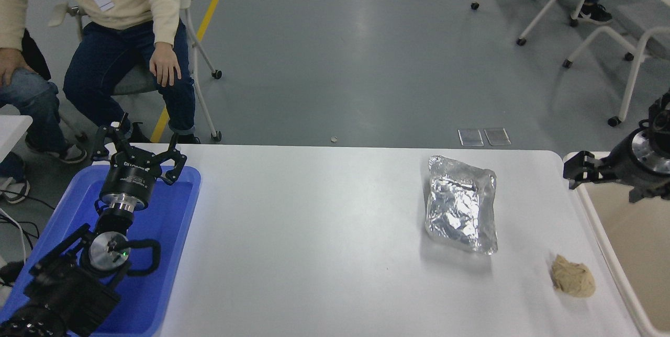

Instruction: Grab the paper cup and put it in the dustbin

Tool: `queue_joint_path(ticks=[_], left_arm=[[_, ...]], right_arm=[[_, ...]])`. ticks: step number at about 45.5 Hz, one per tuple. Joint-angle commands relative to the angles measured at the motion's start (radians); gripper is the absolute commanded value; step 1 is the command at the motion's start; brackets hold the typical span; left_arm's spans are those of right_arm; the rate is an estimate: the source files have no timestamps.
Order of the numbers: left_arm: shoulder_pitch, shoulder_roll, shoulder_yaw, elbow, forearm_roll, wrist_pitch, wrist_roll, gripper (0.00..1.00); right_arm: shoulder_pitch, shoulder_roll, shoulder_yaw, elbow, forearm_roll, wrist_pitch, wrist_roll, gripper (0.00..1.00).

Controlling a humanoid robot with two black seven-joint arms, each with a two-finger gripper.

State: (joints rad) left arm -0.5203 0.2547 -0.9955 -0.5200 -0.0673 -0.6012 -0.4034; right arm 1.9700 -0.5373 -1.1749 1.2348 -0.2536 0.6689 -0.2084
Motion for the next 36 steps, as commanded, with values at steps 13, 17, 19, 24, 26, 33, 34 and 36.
queue_joint_path(ticks=[13, 17, 19, 24, 26, 33, 34, 36], left_arm=[[0.000, 0.000, 0.000, 0.000, 0.000, 0.000, 0.000, 1.00], [0.000, 0.000, 0.000, 0.000, 0.000, 0.000, 0.000, 1.00], [0.000, 0.000, 0.000, 0.000, 0.000, 0.000, 0.000, 1.00], [-0.001, 0.000, 0.000, 0.000, 0.000, 0.001, 0.000, 1.00], [0.000, 0.000, 0.000, 0.000, 0.000, 0.000, 0.000, 1.00], [0.000, 0.000, 0.000, 0.000, 0.000, 0.000, 0.000, 1.00], [0.000, 0.000, 0.000, 0.000, 0.000, 0.000, 0.000, 1.00], [0.000, 0.000, 0.000, 0.000, -0.002, 0.000, 0.000, 1.00]], right_arm=[[0.294, 0.079, 0.008, 0.084, 0.022, 0.116, 0.001, 1.00], [0.328, 0.082, 0.006, 0.086, 0.042, 0.116, 0.001, 1.00], [0.339, 0.083, 0.006, 0.086, 0.043, 0.116, 0.001, 1.00], [0.343, 0.091, 0.008, 0.086, 0.043, 0.116, 0.001, 1.00], [0.345, 0.099, 0.009, 0.086, 0.046, 0.116, 0.001, 1.00], [0.343, 0.102, 0.011, 0.086, 0.046, 0.116, 0.001, 1.00], [0.343, 0.102, 0.012, 0.086, 0.046, 0.116, 0.001, 1.00], [0.345, 0.102, 0.011, 0.086, 0.046, 0.116, 0.001, 1.00]])
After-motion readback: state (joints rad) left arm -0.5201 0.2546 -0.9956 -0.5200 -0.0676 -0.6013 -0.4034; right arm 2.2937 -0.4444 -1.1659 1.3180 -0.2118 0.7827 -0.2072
